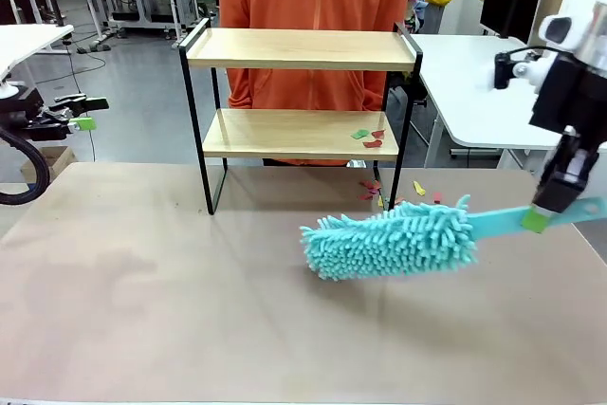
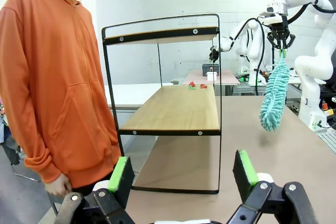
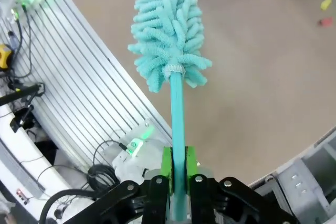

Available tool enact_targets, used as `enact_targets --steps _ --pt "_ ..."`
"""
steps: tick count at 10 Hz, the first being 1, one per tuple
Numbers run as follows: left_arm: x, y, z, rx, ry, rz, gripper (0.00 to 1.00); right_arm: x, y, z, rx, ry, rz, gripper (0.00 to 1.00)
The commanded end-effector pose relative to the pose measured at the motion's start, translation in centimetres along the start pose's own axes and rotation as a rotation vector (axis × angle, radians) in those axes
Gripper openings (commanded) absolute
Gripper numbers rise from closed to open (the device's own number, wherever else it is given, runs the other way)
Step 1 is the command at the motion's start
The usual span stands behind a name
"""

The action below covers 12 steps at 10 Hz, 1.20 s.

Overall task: Clean the shelf.
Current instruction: Clean the specific section of the Shelf indicated by the human with the Duster, then hand the Duster back to the human.

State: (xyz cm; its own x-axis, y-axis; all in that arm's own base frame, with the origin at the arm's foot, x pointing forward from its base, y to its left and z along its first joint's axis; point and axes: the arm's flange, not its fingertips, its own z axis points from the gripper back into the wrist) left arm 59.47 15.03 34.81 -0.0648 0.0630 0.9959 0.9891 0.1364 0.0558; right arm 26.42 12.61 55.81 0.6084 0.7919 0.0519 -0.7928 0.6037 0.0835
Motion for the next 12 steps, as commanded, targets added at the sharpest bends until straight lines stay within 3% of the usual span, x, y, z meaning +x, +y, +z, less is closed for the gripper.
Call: enact_targets --steps 1,2,12 --pt "0.36 -0.25 -0.11 -0.003 0.001 -0.002 1.0 0.95 -0.78 0.65 -0.005 0.01 -0.048 0.13" --pt "0.36 -0.25 -0.11 -0.003 0.001 -0.002 1.0 0.0 0.0 0.0 0.0 0.0 0.0 0.13" --pt "0.36 -0.25 -0.11 -0.003 0.001 -0.002 1.0 0.0 0.0 0.0 0.0 0.0 0.0 0.13"
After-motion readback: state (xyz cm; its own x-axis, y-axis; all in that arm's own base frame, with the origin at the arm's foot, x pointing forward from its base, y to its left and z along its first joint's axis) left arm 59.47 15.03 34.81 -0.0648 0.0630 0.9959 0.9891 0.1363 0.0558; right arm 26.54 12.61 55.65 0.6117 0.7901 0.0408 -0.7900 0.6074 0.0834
